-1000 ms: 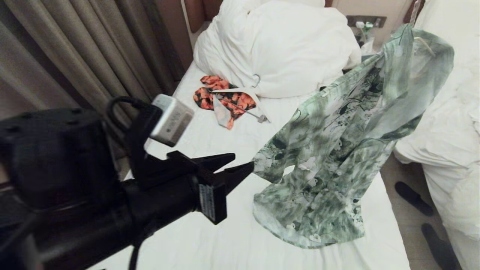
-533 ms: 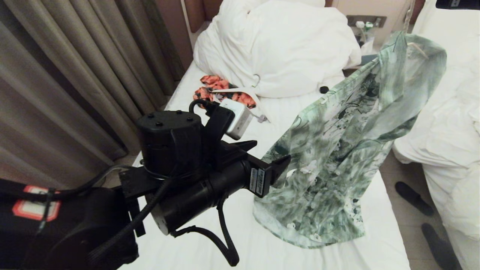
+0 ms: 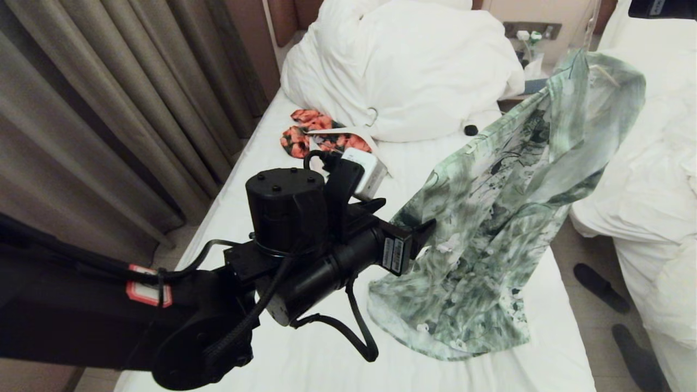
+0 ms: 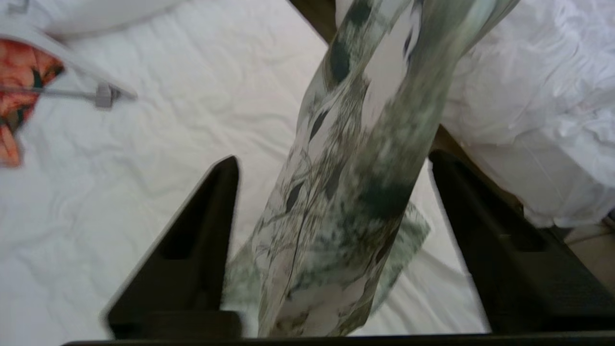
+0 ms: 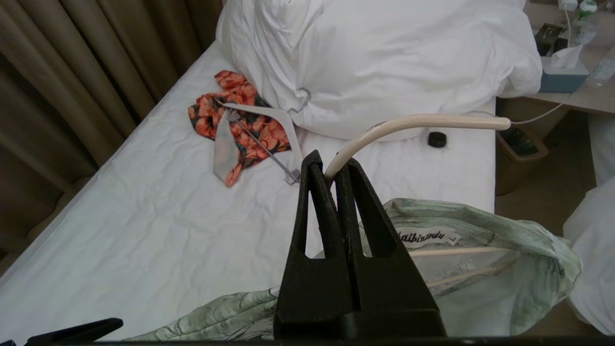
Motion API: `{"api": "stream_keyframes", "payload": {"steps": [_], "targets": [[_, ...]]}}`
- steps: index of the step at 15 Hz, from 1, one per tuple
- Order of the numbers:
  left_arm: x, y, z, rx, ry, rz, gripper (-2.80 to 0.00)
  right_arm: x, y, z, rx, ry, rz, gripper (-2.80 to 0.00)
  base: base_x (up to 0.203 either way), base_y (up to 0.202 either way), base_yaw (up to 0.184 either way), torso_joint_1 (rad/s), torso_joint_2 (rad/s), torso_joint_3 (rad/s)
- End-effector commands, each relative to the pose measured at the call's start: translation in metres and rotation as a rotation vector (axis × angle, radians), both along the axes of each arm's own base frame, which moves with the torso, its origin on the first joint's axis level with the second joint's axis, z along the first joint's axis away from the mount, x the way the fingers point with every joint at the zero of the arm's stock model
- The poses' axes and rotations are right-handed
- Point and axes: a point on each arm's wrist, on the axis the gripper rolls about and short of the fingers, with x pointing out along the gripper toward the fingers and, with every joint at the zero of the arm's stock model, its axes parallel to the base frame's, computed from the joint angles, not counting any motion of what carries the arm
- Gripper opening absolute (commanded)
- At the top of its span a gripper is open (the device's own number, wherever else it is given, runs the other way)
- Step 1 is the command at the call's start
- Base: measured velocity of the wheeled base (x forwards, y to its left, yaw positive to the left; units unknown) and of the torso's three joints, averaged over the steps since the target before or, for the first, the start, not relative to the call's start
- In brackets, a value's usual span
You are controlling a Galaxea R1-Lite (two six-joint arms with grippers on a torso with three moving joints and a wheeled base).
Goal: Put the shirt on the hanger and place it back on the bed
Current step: Take the clothes hanger out of the clothes
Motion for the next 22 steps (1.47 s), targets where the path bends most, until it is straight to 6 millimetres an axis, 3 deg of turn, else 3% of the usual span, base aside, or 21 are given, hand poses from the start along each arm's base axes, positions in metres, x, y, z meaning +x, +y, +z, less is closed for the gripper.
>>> {"api": "stream_keyframes", "payload": {"steps": [1, 8, 12, 16, 22], "targets": [[0.003, -0.004, -0.008, 0.012, 0.006, 0.001, -2.8, 0.001, 0.0, 0.0, -0.002, 0.001, -0.004, -2.8, 0.0, 0.0, 0.0, 0.0, 0.0, 0.0], [0.002, 0.006, -0.013, 0.003, -0.001, 0.018, -2.8, 0.002, -0.001, 0.0, -0.003, -0.001, -0.01, -2.8, 0.0, 0.0, 0.0, 0.0, 0.0, 0.0], [0.007, 0.019, -0.013, 0.003, 0.003, 0.053, -2.8, 0.005, -0.001, -0.001, -0.006, 0.002, -0.016, -2.8, 0.0, 0.0, 0.0, 0.0, 0.0, 0.0], [0.016, 0.036, -0.024, 0.029, 0.036, 0.102, -2.8, 0.005, -0.002, 0.0, -0.003, -0.003, -0.022, -2.8, 0.0, 0.0, 0.0, 0.0, 0.0, 0.0], [0.023, 0.042, -0.028, 0.018, 0.048, 0.127, -2.8, 0.006, -0.002, 0.006, 0.002, -0.022, -0.024, -2.8, 0.0, 0.0, 0.0, 0.0, 0.0, 0.0]]}}
